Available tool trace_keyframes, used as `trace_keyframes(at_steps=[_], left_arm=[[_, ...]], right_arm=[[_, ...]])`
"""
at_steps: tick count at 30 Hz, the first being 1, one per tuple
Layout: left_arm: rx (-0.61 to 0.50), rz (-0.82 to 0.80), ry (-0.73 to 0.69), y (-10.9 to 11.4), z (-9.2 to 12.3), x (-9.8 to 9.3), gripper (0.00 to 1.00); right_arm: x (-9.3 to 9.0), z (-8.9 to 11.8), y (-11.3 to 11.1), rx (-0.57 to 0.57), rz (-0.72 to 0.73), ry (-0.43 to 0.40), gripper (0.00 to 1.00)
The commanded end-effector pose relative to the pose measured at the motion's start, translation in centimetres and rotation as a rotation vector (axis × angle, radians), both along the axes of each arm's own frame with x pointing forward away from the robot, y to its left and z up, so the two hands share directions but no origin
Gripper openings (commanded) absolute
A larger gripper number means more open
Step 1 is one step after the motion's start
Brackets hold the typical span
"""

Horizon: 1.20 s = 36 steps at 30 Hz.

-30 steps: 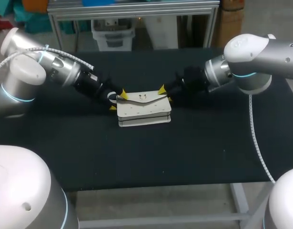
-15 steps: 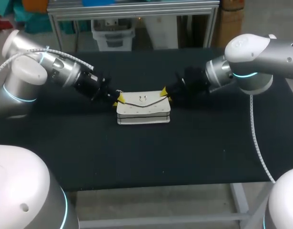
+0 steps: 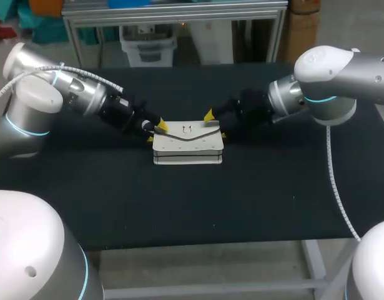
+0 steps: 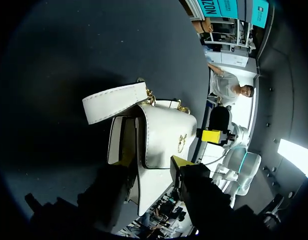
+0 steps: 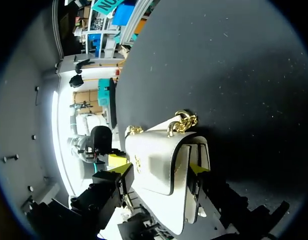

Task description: Pick up the bag, open it, inspect its contents, close it, and place it on the opposite side

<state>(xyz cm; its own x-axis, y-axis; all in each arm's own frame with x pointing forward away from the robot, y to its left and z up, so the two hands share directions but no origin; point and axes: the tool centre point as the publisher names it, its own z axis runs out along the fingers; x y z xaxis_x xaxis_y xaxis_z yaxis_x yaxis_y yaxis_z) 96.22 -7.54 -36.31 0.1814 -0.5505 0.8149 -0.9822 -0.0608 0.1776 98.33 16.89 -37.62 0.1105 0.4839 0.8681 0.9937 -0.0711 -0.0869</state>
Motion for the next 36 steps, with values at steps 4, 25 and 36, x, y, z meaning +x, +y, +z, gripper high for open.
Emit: trace_keyframes(at_steps=[4, 25, 36], left_arm=[[-0.017, 0.009, 0.004, -0.1, -0.7, 0.6, 0.14], [-0.034, 0.005, -0.004, -0.3, -0.6, 0.3, 0.00], [-0.019, 0.017, -0.001, -0.3, -0.5, 0.6, 0.84]], right_arm=[[-0.3, -0.1, 0.1, 0.010, -0.012, -0.002, 0.95], [0.0, 0.1, 0.6, 0.036, -0.032, 0.024, 0.00], [-0.4, -0.4, -0.3, 0.030, -0.039, 0.056, 0.95]])
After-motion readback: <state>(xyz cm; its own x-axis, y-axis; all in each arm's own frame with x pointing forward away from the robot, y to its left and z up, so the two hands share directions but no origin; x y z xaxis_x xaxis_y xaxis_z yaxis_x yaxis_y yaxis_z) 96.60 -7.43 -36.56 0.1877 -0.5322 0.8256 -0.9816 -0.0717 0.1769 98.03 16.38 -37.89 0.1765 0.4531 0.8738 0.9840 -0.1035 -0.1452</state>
